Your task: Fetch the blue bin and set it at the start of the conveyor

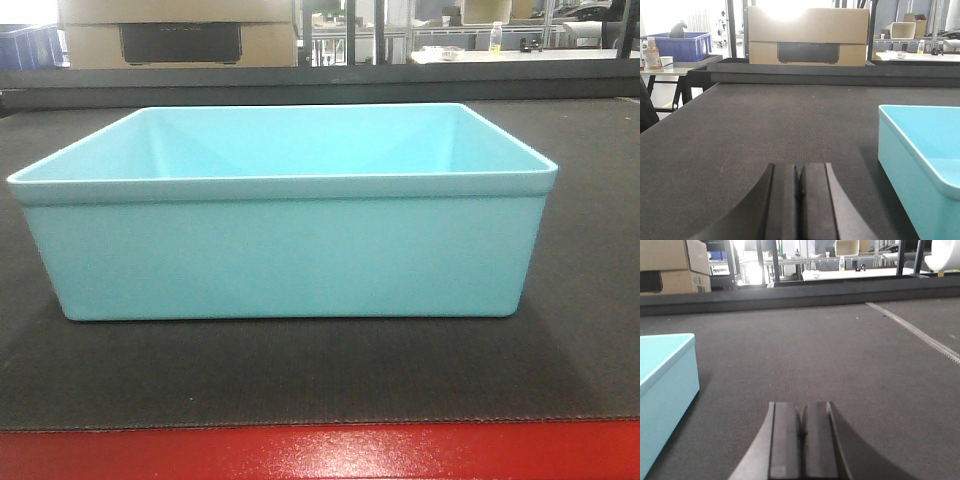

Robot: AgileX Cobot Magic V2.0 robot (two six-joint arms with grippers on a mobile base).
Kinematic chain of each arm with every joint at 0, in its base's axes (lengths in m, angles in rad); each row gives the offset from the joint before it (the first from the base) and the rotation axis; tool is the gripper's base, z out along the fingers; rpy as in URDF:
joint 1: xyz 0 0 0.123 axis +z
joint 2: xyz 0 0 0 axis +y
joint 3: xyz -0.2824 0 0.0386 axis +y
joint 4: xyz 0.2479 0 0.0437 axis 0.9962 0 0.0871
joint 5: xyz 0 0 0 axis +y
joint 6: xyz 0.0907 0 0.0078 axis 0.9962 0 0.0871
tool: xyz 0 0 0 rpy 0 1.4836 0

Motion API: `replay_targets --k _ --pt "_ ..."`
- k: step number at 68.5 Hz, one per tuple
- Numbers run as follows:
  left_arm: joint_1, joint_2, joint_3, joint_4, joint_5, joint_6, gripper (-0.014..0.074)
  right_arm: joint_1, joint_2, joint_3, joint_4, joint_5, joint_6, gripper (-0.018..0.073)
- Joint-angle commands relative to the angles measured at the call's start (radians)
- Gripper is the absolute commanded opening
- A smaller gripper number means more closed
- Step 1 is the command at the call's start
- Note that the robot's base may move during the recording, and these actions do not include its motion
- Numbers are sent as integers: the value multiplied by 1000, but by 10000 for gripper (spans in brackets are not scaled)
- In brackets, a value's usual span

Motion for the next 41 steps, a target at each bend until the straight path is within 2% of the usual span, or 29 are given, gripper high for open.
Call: replay_targets --k 1,41 --pt "1 -5 -1 -4 -19 3 -111 -2 -8 2 0 -32 -9 -162" --pt "1 -5 -1 -4 -19 3 -111 -2 -8 2 0 -35 -9 -162"
